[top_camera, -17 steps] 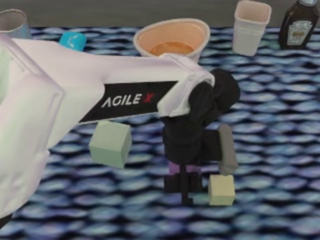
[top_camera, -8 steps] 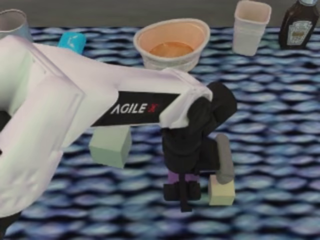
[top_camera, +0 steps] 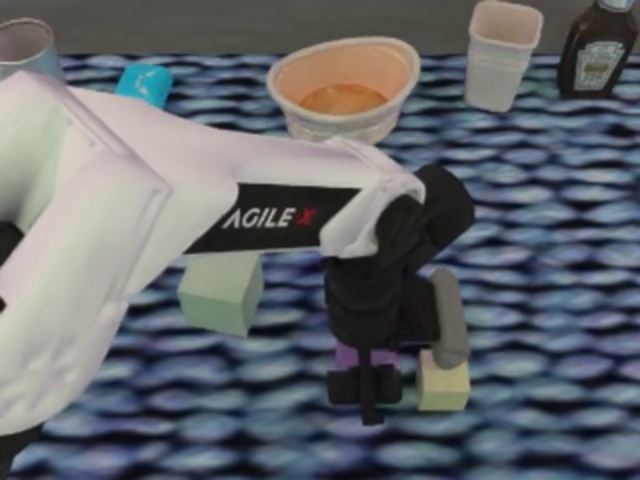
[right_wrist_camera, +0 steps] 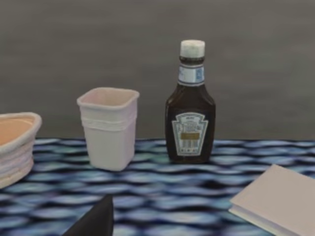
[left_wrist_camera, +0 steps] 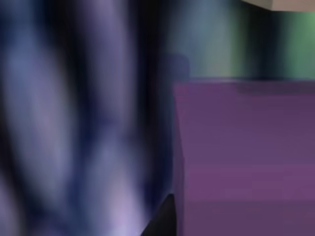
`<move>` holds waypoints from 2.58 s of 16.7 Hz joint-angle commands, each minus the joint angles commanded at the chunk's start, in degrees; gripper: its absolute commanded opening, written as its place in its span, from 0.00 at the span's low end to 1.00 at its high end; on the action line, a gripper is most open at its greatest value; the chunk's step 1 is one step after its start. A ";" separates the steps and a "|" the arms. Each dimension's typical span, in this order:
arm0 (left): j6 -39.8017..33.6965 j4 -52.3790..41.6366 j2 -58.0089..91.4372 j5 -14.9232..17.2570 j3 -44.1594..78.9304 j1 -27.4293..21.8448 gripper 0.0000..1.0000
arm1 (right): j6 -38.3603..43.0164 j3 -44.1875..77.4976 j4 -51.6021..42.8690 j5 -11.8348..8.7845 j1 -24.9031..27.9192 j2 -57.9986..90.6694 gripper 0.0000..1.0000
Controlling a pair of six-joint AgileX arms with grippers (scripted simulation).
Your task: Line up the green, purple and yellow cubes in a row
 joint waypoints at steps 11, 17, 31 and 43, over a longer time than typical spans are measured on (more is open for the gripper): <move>0.00 0.00 0.00 0.00 0.00 0.00 1.00 | 0.00 0.00 0.00 0.00 0.00 0.00 1.00; 0.16 -6.55 -2.18 -0.10 4.15 0.42 1.00 | 0.00 0.00 0.00 0.00 0.00 0.00 1.00; -9.28 -13.39 -5.06 -0.21 8.33 5.02 1.00 | 0.00 0.00 0.00 0.00 0.00 0.00 1.00; -51.30 -12.66 -6.13 -0.20 5.94 23.25 1.00 | 0.00 0.00 0.00 0.00 0.00 0.00 1.00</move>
